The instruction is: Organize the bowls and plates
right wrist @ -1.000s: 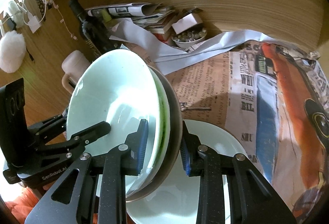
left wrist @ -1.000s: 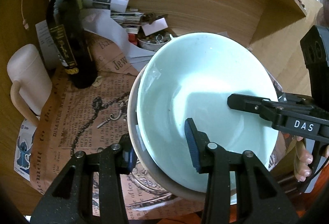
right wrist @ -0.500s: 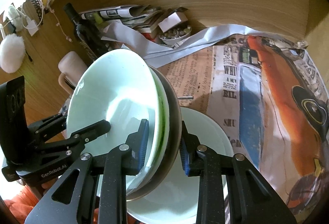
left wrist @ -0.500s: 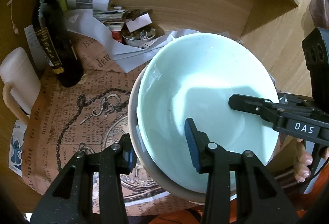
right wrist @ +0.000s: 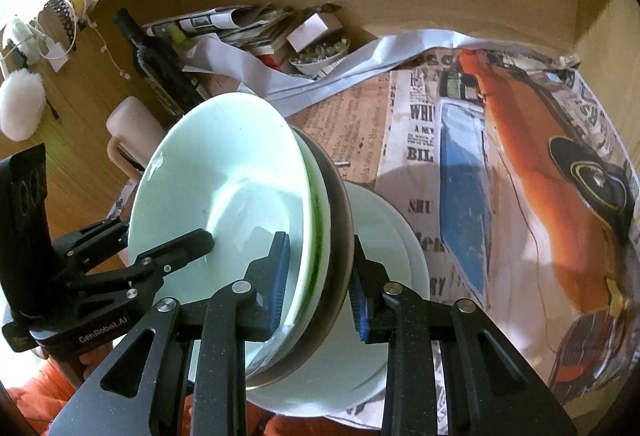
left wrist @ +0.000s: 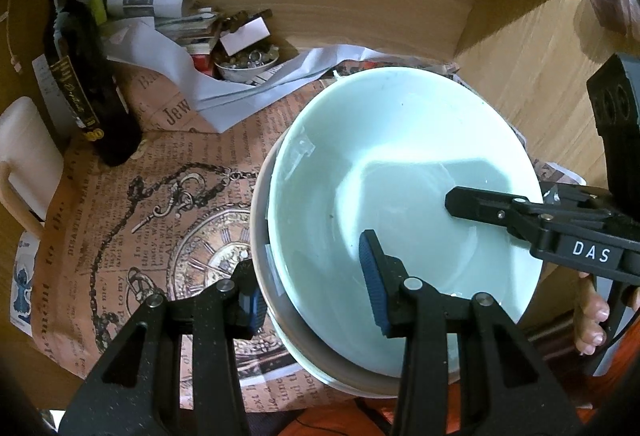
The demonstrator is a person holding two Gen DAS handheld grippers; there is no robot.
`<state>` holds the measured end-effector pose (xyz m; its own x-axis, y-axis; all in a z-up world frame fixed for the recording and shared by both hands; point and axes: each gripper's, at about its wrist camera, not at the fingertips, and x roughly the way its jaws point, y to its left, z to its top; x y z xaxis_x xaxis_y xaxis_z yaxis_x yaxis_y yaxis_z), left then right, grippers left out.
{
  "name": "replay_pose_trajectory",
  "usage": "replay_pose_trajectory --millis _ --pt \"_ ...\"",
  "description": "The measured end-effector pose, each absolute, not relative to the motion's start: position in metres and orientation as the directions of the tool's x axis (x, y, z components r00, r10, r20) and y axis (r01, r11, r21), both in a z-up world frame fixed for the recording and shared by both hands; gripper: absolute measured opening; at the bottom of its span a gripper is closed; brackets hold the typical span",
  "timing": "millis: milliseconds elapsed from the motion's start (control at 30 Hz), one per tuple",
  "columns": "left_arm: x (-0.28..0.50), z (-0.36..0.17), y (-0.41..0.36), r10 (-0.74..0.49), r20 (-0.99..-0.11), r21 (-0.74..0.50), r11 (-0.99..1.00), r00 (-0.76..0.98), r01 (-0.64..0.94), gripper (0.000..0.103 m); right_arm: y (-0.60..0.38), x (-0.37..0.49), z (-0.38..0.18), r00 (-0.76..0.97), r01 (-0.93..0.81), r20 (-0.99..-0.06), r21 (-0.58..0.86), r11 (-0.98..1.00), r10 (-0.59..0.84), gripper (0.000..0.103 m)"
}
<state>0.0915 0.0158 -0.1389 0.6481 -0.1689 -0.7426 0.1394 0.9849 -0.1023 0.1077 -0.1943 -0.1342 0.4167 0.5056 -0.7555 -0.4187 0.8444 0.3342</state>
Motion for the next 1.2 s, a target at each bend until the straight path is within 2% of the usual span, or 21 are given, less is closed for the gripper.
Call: replay_pose_trajectory --millis 467,933,1033,1100,1200 --pt "0.098 -0.157 0.003 -0.176 -0.783 -0.109 0.983 0.596 0.148 0.042 -0.206 0.112 -0.157 0.364 -0.369 -0.788 0.368 0.853 0.497 0.025" --pt "0.104 -0.165 0.007 -0.182 -0.773 -0.101 0.981 0.608 0.165 0.042 -0.203 0.111 -0.151 0.438 -0.385 -0.764 0.318 0.867 0.474 0.028" --pt "0.101 -0.159 0.008 -0.159 -0.747 -0.074 0.985 0.645 0.158 0.044 -0.205 0.108 -0.146 0.47 -0.382 -0.749 0.305 0.872 0.468 0.034" --pt "0.098 -0.155 0.011 -0.16 -0.731 -0.074 0.985 0.664 0.155 0.051 -0.207 0.103 -0.139 0.509 -0.378 -0.731 0.284 0.881 0.454 0.037" --pt "0.091 -0.146 0.013 -0.138 -0.693 -0.054 0.989 0.708 0.14 0.054 -0.209 0.096 -0.127 0.548 -0.391 -0.697 0.276 0.878 0.463 0.04"
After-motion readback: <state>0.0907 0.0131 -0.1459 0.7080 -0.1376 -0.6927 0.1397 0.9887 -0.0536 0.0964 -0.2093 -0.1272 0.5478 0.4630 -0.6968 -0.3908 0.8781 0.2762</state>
